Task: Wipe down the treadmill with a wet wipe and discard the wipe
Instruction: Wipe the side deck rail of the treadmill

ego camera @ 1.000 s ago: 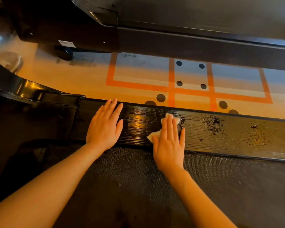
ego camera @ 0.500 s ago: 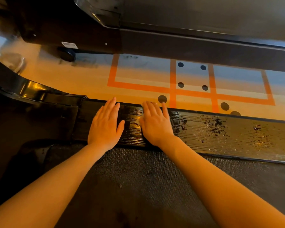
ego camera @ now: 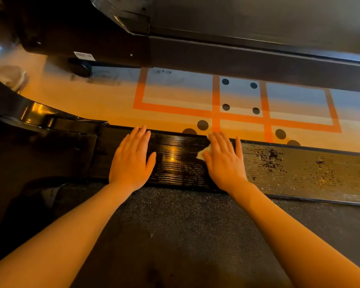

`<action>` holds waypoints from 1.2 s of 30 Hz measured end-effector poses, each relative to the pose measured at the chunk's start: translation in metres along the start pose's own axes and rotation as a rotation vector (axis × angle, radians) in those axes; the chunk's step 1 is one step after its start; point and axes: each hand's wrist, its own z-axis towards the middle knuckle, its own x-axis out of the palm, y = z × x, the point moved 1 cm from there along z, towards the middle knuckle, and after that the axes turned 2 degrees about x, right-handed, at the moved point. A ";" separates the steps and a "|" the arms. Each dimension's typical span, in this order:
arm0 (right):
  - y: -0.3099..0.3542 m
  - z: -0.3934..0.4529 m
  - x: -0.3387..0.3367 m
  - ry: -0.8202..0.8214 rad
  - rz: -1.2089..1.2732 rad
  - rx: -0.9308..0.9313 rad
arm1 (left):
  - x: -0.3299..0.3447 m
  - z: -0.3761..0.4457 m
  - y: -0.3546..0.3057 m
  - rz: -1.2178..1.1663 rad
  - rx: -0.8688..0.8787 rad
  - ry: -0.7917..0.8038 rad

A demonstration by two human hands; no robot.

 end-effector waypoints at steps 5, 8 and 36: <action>0.021 -0.024 0.014 0.024 0.008 -0.061 | 0.000 -0.001 0.000 0.000 0.005 -0.005; 0.058 -0.043 0.031 -0.021 -0.041 -0.187 | 0.000 -0.001 -0.001 0.025 0.010 -0.003; -0.018 -0.038 0.014 -0.006 0.020 0.072 | 0.011 0.034 -0.092 -0.086 0.205 0.050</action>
